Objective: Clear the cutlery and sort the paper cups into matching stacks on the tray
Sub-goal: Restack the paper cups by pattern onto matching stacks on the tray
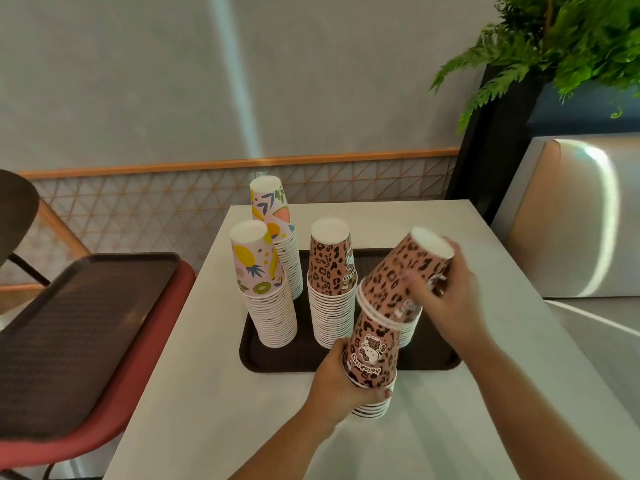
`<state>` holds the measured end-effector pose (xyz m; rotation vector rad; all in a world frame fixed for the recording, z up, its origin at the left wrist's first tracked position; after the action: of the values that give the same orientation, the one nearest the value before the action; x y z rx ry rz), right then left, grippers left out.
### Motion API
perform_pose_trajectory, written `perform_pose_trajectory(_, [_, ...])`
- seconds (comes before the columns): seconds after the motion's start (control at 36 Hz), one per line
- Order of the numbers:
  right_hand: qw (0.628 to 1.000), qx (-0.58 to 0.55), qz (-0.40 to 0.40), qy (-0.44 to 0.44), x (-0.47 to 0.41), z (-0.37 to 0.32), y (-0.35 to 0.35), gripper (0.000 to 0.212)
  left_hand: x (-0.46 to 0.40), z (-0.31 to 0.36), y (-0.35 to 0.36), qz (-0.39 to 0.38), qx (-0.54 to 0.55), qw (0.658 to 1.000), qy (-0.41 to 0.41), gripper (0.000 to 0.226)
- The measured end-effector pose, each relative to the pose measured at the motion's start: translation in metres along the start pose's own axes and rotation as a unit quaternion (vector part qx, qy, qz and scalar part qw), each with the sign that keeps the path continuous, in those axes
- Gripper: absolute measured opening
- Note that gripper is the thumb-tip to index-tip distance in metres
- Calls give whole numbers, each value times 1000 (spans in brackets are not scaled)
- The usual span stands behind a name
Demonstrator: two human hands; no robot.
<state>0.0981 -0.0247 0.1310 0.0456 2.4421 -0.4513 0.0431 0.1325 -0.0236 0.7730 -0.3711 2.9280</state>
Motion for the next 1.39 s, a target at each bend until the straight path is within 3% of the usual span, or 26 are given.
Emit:
perform_pose_trajectory(0.06, [998, -22, 63, -16, -9, -5, -17, 78, -1, -2, -2, 5, -2, 1000, -4, 78])
perform_pose_trajectory(0.11, [993, -16, 114, -37, -16, -10, -32, 69, -1, -4, -4, 7, -3, 1000, -10, 81])
perform_pose_trajectory(0.19, [990, 10, 132, -53, -22, -10, -40, 60, -1, -4, -5, 5, 0, 1000, -16, 82])
perform_pose_trajectory(0.5, [993, 111, 4, 30, -6, 35, -6, 69, -4, 0, -6, 7, -7, 1000, -18, 82])
perform_pose_trajectory(0.67, [989, 142, 28, 32, 9, 20, -8, 79, -4, 5, -4, -1, 3, 1000, -18, 84])
perform_pose_trajectory(0.81, [994, 102, -8, -49, 23, 4, 6, 69, -4, 10, -3, -4, 21, 1000, -18, 83])
perform_pose_trajectory(1.03, [989, 30, -147, 11, 46, 15, 45, 72, -2, 20, -4, -2, 59, 998, 21, 83])
perform_pose_trajectory(1.17, [989, 32, -143, 16, 47, 16, 49, 61, -1, 19, -4, -8, 50, 998, 40, 89])
perform_pose_trajectory(1.39, [996, 27, -88, 9, 32, 13, 38, 62, -2, 14, -7, -3, 36, 999, 40, 96])
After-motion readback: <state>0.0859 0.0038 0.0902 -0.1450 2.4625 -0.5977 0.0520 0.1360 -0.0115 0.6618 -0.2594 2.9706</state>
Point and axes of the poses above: each hand's wrist, its own x-axis away from the middle knuckle, its own y-axis out of the palm, z = x × y, the point moved 9 cm from there along -x, towards the middle knuckle, and after that the axes turned 14 degrees about -y, right-handed, at the moved point
